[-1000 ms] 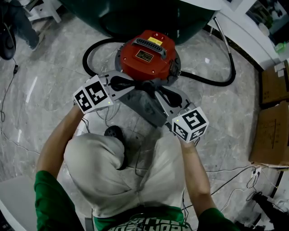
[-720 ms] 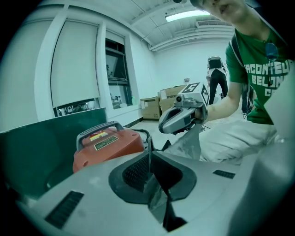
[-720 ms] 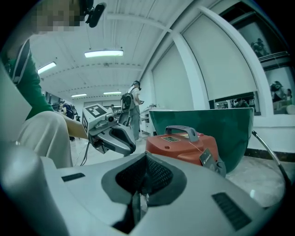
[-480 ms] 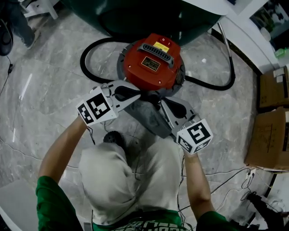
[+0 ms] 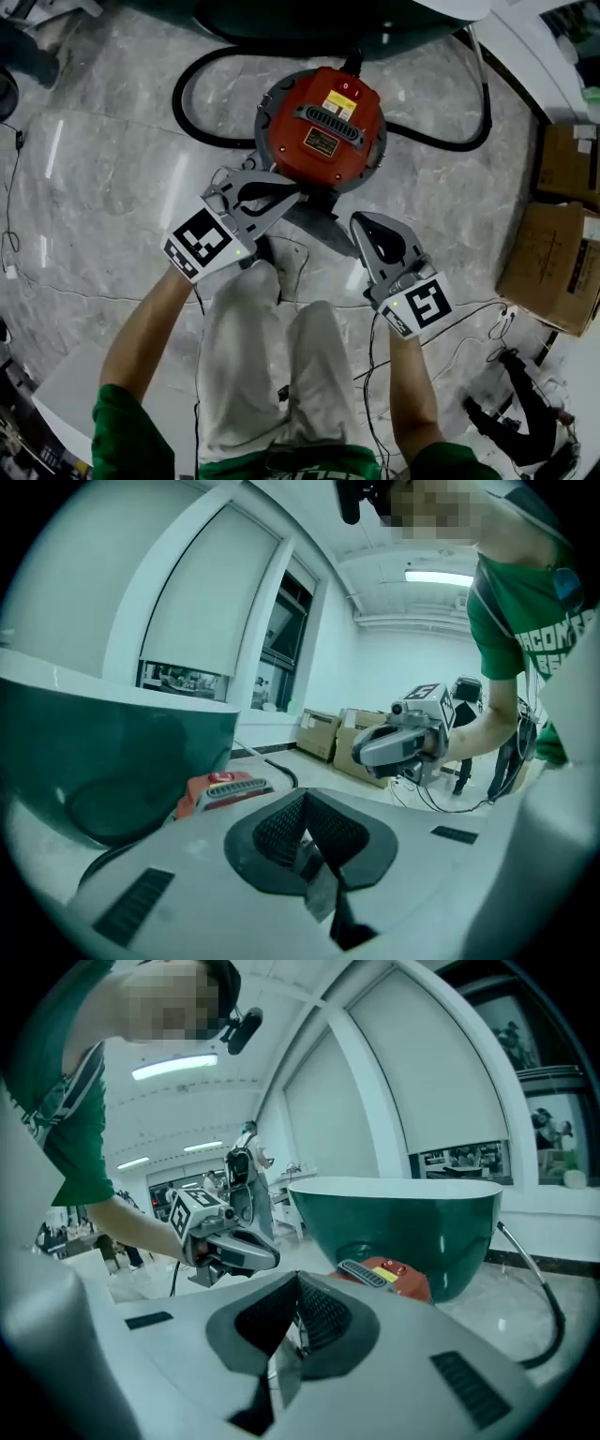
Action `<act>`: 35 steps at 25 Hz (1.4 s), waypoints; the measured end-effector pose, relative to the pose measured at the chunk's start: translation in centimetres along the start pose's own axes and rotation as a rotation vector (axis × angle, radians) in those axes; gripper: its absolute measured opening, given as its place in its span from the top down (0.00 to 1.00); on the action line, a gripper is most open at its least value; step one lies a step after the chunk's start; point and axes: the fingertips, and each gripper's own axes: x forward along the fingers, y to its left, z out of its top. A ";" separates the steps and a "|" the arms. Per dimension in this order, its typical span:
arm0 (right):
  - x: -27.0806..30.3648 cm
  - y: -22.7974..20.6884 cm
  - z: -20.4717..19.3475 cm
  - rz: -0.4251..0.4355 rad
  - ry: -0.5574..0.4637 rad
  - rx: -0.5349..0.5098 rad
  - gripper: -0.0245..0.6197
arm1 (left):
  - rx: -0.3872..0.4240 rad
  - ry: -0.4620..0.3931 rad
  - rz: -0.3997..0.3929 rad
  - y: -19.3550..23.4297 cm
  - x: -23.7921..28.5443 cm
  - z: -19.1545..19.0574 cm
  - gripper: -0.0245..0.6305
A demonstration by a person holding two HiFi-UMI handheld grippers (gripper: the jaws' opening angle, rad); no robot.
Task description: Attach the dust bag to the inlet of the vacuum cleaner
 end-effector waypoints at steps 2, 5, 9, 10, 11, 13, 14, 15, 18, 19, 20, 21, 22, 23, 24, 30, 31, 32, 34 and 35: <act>-2.2 1.8 3.9 -0.003 0.002 0.044 0.95 | -0.012 0.015 0.013 -1.9 -1.8 4.3 0.96; -6.9 4.5 11.9 0.000 -0.007 0.080 0.95 | -0.062 0.003 0.044 -5.9 -4.7 12.9 0.96; -16.3 9.7 23.0 0.011 -0.025 0.081 0.95 | -0.163 -0.051 0.102 -13.9 -9.5 24.8 0.96; -19.0 11.1 25.2 0.013 -0.026 0.077 0.95 | -0.176 -0.060 0.114 -16.5 -10.6 27.5 0.96; -21.7 12.4 27.2 0.015 -0.026 0.069 0.95 | -0.181 -0.068 0.127 -18.9 -11.7 30.0 0.96; -26.4 14.6 30.6 0.016 -0.040 0.042 0.95 | -0.174 -0.075 0.148 -23.2 -13.7 34.1 0.96; -28.5 15.4 32.0 0.017 -0.056 0.030 0.95 | -0.166 -0.076 0.156 -25.0 -14.6 35.8 0.96; -30.3 16.3 33.2 0.019 -0.077 0.019 0.95 | -0.157 -0.079 0.164 -26.7 -15.4 37.3 0.96; -34.8 18.9 35.5 0.038 -0.129 -0.027 0.95 | -0.155 -0.129 0.223 -30.6 -17.7 40.6 0.96; -36.2 19.8 35.6 0.046 -0.133 -0.036 0.95 | -0.174 -0.155 0.249 -31.9 -18.4 41.0 0.96; -37.5 20.9 35.6 0.054 -0.136 -0.037 0.95 | -0.195 -0.179 0.274 -33.2 -18.9 41.3 0.96; -38.7 21.8 35.5 0.062 -0.137 -0.033 0.95 | -0.212 -0.199 0.297 -34.7 -19.4 41.6 0.96; -39.8 22.7 35.4 0.067 -0.138 -0.027 0.95 | -0.225 -0.213 0.318 -36.1 -19.8 41.8 0.96; -40.8 23.4 35.4 0.071 -0.138 -0.022 0.95 | -0.232 -0.220 0.337 -37.4 -20.1 42.0 0.96; -41.6 24.1 35.5 0.073 -0.140 -0.019 0.95 | -0.236 -0.224 0.353 -38.5 -20.5 42.1 0.96; -44.1 26.8 35.3 0.064 -0.142 -0.028 0.95 | -0.212 -0.247 0.376 -42.5 -23.4 42.1 0.96; -44.5 27.0 35.2 0.063 -0.141 -0.031 0.95 | -0.208 -0.245 0.383 -42.9 -23.7 42.0 0.96; -44.9 27.2 34.9 0.060 -0.140 -0.033 0.95 | -0.207 -0.242 0.393 -43.3 -24.0 41.9 0.96; -45.4 27.5 34.2 0.048 -0.132 -0.034 0.95 | -0.210 -0.242 0.406 -44.2 -24.8 41.3 0.96; -45.4 27.7 33.8 0.042 -0.125 -0.035 0.95 | -0.210 -0.244 0.406 -44.8 -25.3 41.1 0.96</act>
